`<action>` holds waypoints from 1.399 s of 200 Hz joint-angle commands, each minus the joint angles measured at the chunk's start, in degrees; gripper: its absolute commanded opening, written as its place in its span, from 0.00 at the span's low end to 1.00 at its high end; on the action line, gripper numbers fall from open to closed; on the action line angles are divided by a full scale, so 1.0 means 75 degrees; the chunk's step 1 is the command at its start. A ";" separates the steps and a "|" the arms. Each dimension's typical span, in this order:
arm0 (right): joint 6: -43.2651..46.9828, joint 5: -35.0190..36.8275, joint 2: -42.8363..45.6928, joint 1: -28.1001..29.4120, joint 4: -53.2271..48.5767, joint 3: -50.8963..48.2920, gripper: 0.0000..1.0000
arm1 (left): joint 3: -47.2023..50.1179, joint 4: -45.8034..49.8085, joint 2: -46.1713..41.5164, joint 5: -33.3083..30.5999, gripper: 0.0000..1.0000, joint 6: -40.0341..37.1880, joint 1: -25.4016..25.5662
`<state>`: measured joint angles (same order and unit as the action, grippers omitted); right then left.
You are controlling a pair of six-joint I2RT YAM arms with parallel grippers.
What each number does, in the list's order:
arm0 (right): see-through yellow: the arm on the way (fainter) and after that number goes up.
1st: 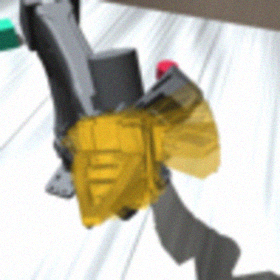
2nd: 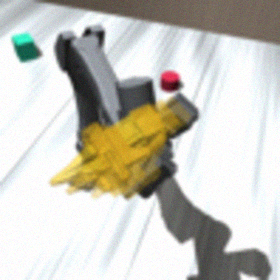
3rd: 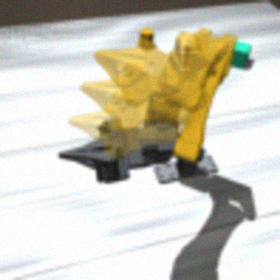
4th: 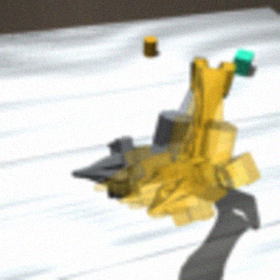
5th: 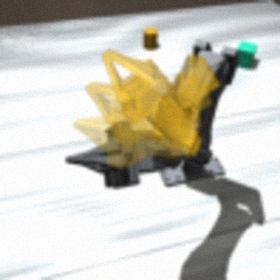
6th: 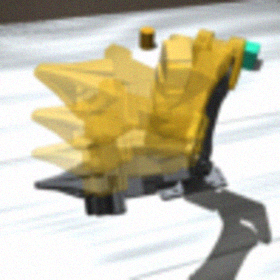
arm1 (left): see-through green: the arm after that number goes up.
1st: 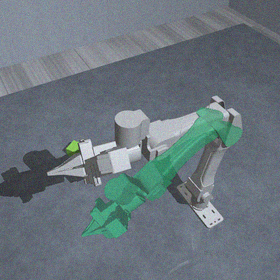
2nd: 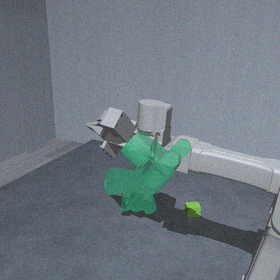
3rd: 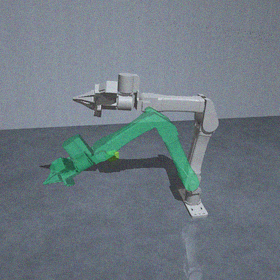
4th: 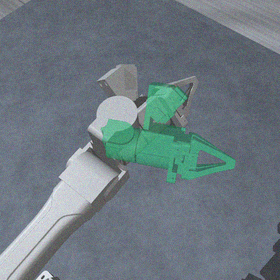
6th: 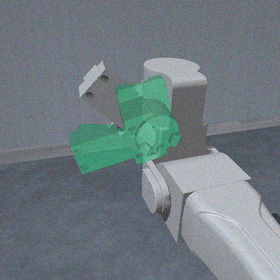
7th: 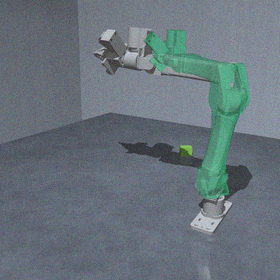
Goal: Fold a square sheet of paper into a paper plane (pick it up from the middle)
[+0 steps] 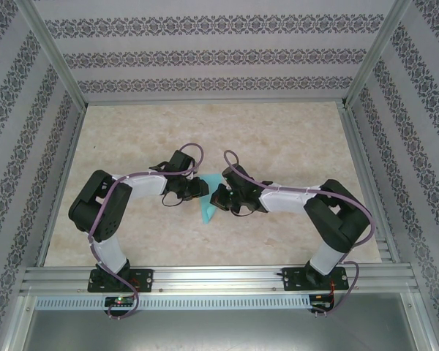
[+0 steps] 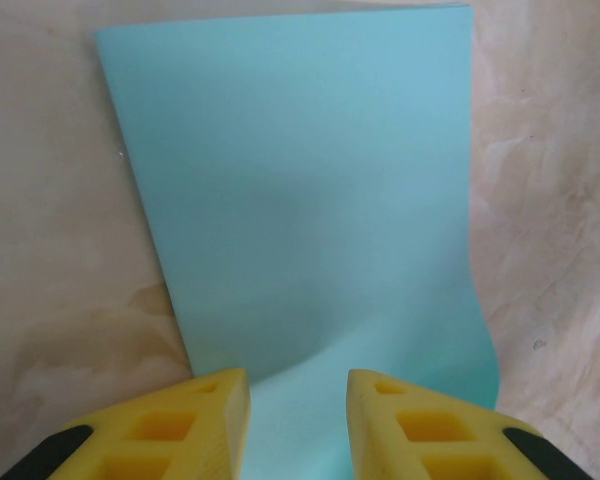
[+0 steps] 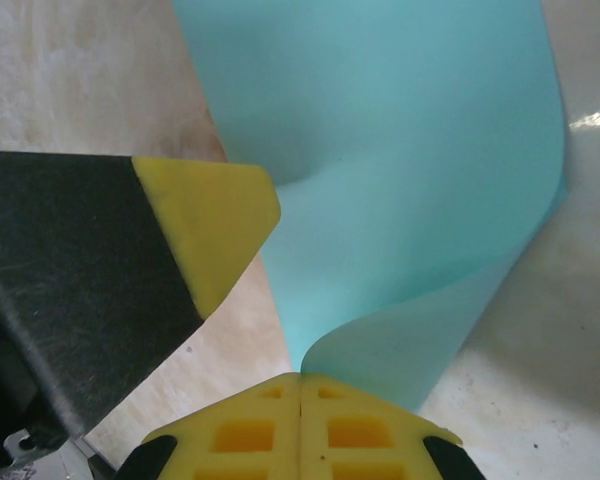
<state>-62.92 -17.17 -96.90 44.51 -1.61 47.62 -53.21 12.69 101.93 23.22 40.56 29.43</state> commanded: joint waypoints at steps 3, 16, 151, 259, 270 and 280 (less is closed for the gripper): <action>-0.0060 0.0109 -0.0175 -0.0005 0.0214 0.0202 0.03 | -0.0079 0.0394 0.0074 -0.0172 0.33 -0.0205 0.0078; -0.0096 0.0167 -0.0237 -0.0005 0.0246 0.0200 0.03 | -0.0068 0.0395 0.0070 -0.0173 0.34 -0.0213 0.0077; 0.0009 0.0130 -0.0708 -0.0051 0.0425 0.0491 0.03 | -0.0025 0.0289 0.0100 -0.0068 0.34 -0.0165 0.0073; 0.0080 0.0110 -0.0954 -0.0074 0.0407 0.0600 0.03 | 0.0005 0.0254 0.0070 -0.0016 0.34 -0.0157 0.0066; 0.0096 0.0110 -0.0986 -0.0068 0.0413 0.0623 0.03 | 0.0005 0.0254 0.0067 -0.0003 0.34 -0.0151 0.0075; 0.0099 0.0108 -0.1033 -0.0073 0.0413 0.0635 0.03 | 0.0005 0.0242 0.0073 0.0000 0.34 -0.0154 0.0075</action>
<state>-63.26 -16.62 -102.43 44.47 0.27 50.65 -53.21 12.73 101.91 22.74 40.53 29.39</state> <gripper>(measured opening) 0.049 0.335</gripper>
